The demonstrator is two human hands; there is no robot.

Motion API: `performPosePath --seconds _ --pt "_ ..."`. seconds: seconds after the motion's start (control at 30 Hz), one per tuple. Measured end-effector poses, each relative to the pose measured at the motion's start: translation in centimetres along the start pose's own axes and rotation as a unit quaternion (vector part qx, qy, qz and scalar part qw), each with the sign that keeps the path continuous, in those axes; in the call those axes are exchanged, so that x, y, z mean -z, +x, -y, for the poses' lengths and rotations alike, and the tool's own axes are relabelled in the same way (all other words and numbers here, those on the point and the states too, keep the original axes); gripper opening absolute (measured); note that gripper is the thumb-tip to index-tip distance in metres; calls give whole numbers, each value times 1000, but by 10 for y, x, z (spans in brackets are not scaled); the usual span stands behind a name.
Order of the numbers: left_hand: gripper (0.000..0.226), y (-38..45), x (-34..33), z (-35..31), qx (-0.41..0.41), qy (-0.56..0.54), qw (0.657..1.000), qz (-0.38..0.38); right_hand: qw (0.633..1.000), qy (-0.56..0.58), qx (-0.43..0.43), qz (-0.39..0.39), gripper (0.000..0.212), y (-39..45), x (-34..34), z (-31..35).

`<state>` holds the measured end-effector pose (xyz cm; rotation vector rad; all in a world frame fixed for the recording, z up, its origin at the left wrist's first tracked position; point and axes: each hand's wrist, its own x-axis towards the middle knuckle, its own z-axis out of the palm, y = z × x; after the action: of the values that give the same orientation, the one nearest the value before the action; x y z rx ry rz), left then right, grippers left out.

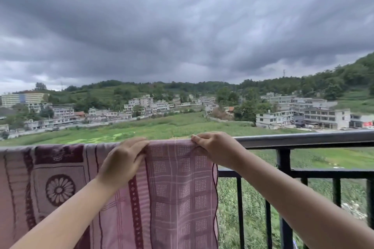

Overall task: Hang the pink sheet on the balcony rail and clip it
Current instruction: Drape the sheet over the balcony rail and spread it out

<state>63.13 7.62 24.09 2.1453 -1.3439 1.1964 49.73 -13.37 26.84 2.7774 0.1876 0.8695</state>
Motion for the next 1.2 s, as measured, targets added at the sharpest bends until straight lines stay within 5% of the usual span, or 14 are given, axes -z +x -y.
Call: performPosePath --seconds 0.37,0.47,0.6,0.83,0.93,1.0,1.1,1.2 --pt "21 26 28 -15 -44 169 983 57 998 -42 -25 -47 24 12 28 -29" --pt "9 60 27 -27 21 159 986 44 995 -39 -71 -56 24 23 39 -50" --pt "22 120 8 -40 150 116 982 -19 978 -44 -169 -113 15 51 53 -86" --pt "21 234 -15 -58 230 56 970 -61 953 -74 -238 -171 25 93 99 -166" --pt "22 244 -42 -66 202 10 979 27 951 -75 -283 -97 27 84 87 -189" --pt "27 227 -65 -73 200 -15 970 140 955 -78 -286 23 30 74 66 -190" --pt "33 187 -81 -70 193 36 909 367 922 -42 -229 308 37 63 45 -174" --pt "32 154 -65 -63 185 40 858 478 903 88 -192 375 40 53 52 -146"
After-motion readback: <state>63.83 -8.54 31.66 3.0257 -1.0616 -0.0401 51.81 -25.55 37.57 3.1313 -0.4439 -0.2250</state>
